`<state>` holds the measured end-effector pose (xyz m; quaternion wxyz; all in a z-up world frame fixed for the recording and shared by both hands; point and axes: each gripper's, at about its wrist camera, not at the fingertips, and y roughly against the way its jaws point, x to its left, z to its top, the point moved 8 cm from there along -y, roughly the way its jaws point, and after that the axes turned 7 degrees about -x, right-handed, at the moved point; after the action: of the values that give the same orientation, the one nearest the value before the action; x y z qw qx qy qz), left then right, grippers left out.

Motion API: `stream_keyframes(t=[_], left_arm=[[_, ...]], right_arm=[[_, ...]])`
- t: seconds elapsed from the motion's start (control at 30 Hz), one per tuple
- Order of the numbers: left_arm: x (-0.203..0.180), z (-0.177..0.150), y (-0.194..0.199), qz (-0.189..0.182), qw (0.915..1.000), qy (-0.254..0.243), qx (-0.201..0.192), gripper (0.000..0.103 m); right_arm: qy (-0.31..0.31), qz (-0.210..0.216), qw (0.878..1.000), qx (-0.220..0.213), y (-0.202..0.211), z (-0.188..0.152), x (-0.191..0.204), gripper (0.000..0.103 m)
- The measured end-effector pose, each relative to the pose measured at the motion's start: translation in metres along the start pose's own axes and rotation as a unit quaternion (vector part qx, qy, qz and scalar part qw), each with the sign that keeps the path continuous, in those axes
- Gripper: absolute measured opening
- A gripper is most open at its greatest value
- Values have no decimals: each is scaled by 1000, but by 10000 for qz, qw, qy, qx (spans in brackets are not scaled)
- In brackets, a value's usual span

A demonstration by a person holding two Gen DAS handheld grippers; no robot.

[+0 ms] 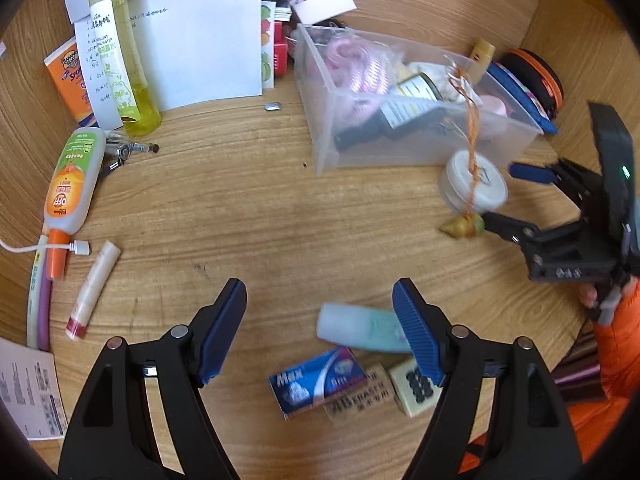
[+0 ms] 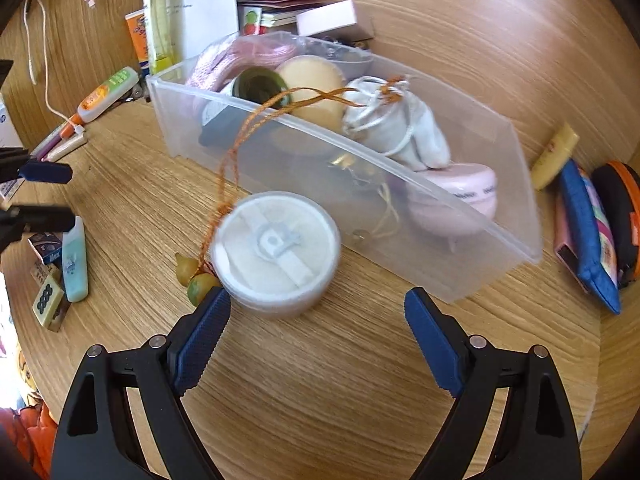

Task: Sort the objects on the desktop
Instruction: 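Reach left tool to the light-blue bottle while right tool reaches the white round tub, then grasp the light-blue bottle with left tool while right tool grasps the white tub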

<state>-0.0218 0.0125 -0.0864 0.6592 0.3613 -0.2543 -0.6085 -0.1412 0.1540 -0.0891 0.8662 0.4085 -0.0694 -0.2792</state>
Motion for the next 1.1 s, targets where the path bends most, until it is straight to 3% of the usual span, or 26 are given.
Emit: stream_keyframes(t=[0.07, 0.53, 0.6, 0.67, 0.73, 0.8, 0.93, 1.1], left_arm=[[-4, -5, 1, -17, 10000, -48, 34, 85], [-36, -27, -16, -197, 9966, -648, 475, 85], [-37, -27, -16, -171, 9964, -686, 460, 86], [-38, -28, -16, -163, 9965, -704, 411, 86], [-39, -29, -15, -121, 9964, -764, 353, 85], [-40, -31, -15, -29, 9958, -860, 301, 85], [-41, -30, -12, -25, 9960, -877, 171, 73], [-37, -28, -14, -7, 9966, -805, 181, 72]], right_arm=[[45, 22, 10000, 18, -4, 2, 3, 87], [-125, 303, 9995, -10, -23, 14, 17, 85], [-186, 354, 9992, -53, -22, 15, 17, 78], [-188, 339, 9992, -86, -20, 15, 15, 63], [-229, 385, 9989, -104, -18, 14, 13, 62], [-229, 374, 9990, -114, -19, 14, 11, 62], [-204, 383, 9990, -124, -14, 9, 9, 62], [-403, 378, 9984, -123, -8, 3, -2, 62]])
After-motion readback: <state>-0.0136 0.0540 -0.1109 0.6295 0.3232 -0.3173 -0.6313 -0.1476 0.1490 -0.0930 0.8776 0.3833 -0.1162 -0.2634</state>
